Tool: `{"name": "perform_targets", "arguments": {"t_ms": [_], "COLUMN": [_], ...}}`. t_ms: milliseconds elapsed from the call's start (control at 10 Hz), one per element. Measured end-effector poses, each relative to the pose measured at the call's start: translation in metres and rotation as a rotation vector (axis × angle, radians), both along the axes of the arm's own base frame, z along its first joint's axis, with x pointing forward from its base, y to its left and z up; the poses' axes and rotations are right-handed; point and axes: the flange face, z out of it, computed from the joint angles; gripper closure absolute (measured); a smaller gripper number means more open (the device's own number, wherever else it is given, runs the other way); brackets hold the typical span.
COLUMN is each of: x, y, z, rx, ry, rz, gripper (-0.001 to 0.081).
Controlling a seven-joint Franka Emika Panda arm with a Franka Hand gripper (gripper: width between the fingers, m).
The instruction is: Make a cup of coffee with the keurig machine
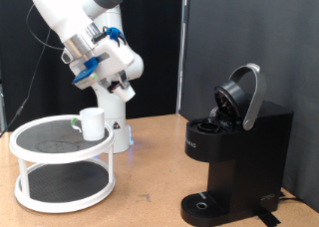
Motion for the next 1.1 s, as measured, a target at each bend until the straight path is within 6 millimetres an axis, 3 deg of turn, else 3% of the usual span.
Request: {"name": "perform_targets", "arguments": {"t_ms": [200,500,1100], "x": [-0.003,0.011,0.05], "y": [0.007,0.019,0.063], "z": [0.003,0.017,0.033], "rx": [0.095,0.147,0.051], "ry": [0.108,0.138,0.146], "rz": [0.056,-0.012,-0.171], "gripper": [0.0343,0.0343,0.0343]}}
